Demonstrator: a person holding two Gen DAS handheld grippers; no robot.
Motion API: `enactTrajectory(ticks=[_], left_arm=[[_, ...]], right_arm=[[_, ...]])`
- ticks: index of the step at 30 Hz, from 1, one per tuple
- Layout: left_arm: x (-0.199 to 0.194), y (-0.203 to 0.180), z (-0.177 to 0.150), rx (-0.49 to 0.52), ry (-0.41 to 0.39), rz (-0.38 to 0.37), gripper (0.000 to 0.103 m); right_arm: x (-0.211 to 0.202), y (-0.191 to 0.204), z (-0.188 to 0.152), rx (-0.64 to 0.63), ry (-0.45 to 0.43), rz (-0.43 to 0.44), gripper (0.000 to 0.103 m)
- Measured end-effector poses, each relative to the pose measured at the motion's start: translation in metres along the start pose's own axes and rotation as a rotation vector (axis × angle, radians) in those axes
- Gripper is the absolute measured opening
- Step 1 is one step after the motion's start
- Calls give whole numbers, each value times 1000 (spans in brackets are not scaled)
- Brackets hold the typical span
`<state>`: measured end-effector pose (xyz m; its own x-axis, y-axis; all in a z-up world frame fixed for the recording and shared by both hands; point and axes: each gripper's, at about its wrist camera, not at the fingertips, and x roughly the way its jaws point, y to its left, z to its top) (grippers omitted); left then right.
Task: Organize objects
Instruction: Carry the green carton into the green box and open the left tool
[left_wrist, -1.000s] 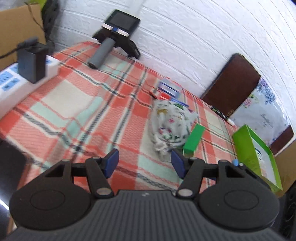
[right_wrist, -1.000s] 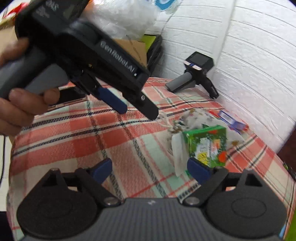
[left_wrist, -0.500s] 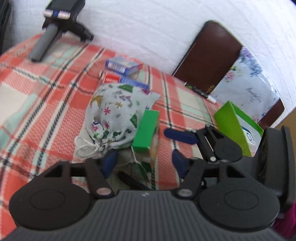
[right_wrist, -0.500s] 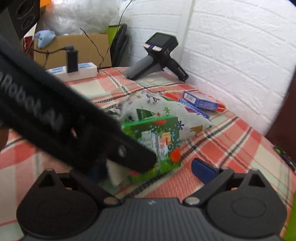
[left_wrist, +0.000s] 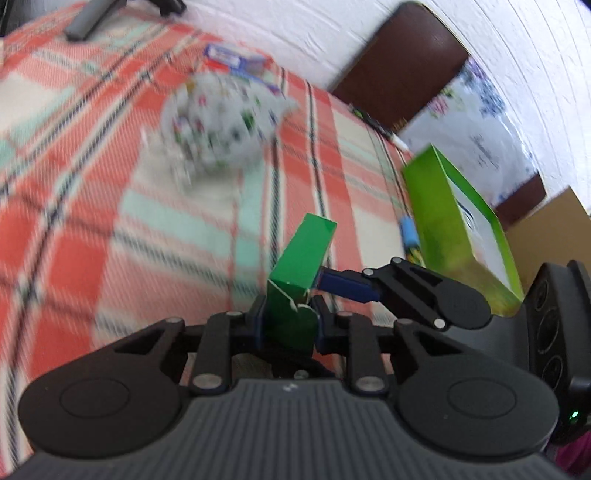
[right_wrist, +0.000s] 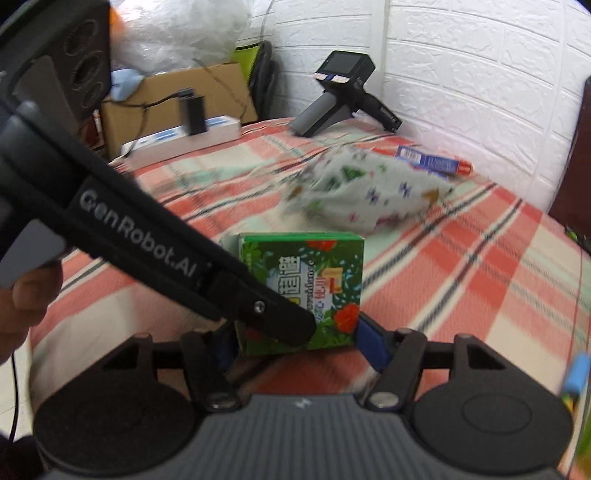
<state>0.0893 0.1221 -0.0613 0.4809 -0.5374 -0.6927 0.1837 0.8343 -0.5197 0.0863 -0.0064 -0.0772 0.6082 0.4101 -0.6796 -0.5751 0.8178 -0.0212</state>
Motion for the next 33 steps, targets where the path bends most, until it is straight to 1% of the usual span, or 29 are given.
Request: enactTrajectory(ticks=[2,4,7,11,14,17,23,28,33], left_arm=[[3,-5,-11,-3,41,-14,27],[4,-15,-22,16,61,-21,27],[8,-32,-32,57,93,-35,27],[22,-57,-43,111,154,-76,27],[39,-87,-52,198,199,-96,27],[57,-121,-62,306,241,-109,27],[92,-187,-80,506,293,-118,27],[113,-228,-93,619,319,-115,27],[121,-253,-100,684,312,-56,28]], right_arm=[[-15,8,-13,-8,1,11,64],[-28,14,-24,0,4,22,64],[-47,19,-41,2,-3,-11,64],[-72,11,-62,48,-3,-55,64],[-90,1,-80,84,-3,-105,64],[-109,-12,-101,154,-11,-159,64],[-140,-42,-136,295,-40,-283,64],[-162,-60,-164,400,-76,-355,64],[-168,-71,-176,456,-127,-385,64]])
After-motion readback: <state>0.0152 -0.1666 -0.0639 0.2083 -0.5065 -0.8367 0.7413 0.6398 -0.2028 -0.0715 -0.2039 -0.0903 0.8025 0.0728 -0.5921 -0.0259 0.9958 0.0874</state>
